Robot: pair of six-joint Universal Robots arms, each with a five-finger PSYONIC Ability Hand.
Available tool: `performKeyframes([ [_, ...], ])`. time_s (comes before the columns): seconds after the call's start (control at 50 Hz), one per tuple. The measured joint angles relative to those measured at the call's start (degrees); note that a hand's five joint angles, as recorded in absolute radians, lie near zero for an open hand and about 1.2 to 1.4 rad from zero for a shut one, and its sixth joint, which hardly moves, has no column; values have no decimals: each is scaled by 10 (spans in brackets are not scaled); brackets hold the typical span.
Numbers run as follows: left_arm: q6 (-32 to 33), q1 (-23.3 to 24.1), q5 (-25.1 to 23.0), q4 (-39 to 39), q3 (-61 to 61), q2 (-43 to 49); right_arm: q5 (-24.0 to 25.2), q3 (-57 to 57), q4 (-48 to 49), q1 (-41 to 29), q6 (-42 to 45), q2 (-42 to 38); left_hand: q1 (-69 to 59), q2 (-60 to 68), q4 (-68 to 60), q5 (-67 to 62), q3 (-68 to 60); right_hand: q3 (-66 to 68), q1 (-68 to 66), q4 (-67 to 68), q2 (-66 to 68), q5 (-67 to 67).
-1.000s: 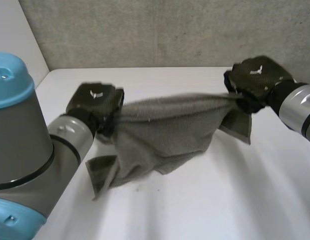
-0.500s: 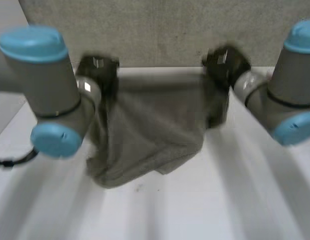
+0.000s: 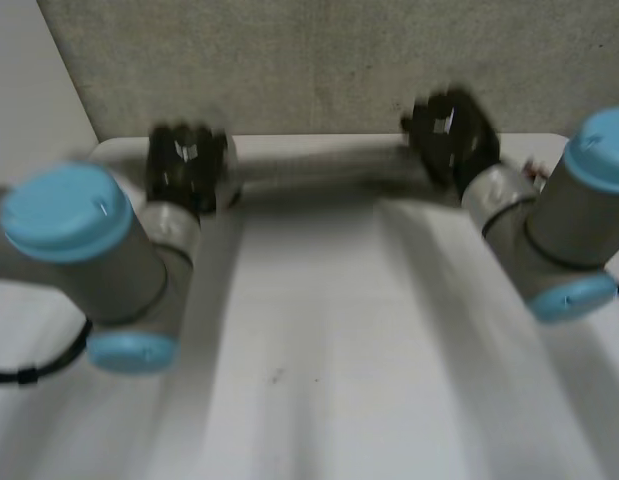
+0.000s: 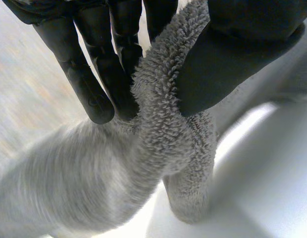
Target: Fold the laundry
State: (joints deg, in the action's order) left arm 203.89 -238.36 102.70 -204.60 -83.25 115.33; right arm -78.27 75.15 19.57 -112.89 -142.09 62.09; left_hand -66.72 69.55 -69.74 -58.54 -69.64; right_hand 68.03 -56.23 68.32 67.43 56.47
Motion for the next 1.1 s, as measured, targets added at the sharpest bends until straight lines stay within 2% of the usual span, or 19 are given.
performKeyframes([
  [0.12,-3,7,11,-28,-93,30,1,59,-84,1,10,-28,14,-53,49,29,54,0,0,0,0,0],
  [0.14,-6,10,14,-29,-114,35,1,73,-104,2,13,-30,112,-126,128,114,126,0,0,0,0,0],
  [0.2,-12,17,19,-24,-136,36,2,96,-133,4,16,-24,123,-145,142,130,141,0,0,0,0,0],
  [0.22,-13,19,20,-21,-141,35,2,101,-139,5,16,-20,174,-199,200,189,198,0,0,0,0,0],
  [0.24,-13,19,20,-21,-141,35,2,101,-139,5,16,-20,174,-199,200,189,198,0,0,0,0,0],
  [0.26,-17,25,22,-7,-153,26,3,115,-150,8,17,-6,308,-330,333,313,330,0,0,0,0,1],
  [0.3,-19,31,23,9,-159,14,4,126,-154,13,17,5,409,-434,433,422,435,0,0,0,0,3],
  [0.36,-20,35,23,33,-162,-4,4,138,-155,22,16,18,457,-491,487,476,491,0,0,0,0,3],
  [0.38,-21,37,22,49,-163,-17,4,144,-154,28,14,23,511,-539,541,530,539,0,0,0,0,3],
  [0.54,-27,37,19,92,-160,-69,4,161,-143,50,4,28,559,-594,595,568,594,0,0,0,0,3],
  [0.64,-46,18,16,100,-161,-99,5,165,-132,62,-15,22,560,-594,595,570,595,0,0,0,0,3],
  [0.68,-68,-12,8,102,-161,-107,11,163,-123,69,-41,20,560,-595,596,571,595,0,0,0,0,3],
  [0.7,-68,-12,8,102,-161,-107,11,163,-123,69,-41,20,560,-595,596,571,595,0,0,0,0,3],
  [0.78,-104,-63,-33,114,-160,-106,23,159,-117,82,-83,19,559,-590,594,571,592,0,0,0,0,3],
  [0.86,-138,-113,-113,147,-159,-94,36,155,-116,96,-115,16,558,-583,586,570,584,0,0,0,0,3],
  [0.96,-154,-152,-189,184,-159,-69,42,153,-116,105,-126,11,558,-580,582,569,581,0,0,0,0,3],
  [1.1,-154,-176,-224,199,-163,-38,42,153,-116,107,-125,4,527,-555,556,544,556,0,0,0,0,3],
])
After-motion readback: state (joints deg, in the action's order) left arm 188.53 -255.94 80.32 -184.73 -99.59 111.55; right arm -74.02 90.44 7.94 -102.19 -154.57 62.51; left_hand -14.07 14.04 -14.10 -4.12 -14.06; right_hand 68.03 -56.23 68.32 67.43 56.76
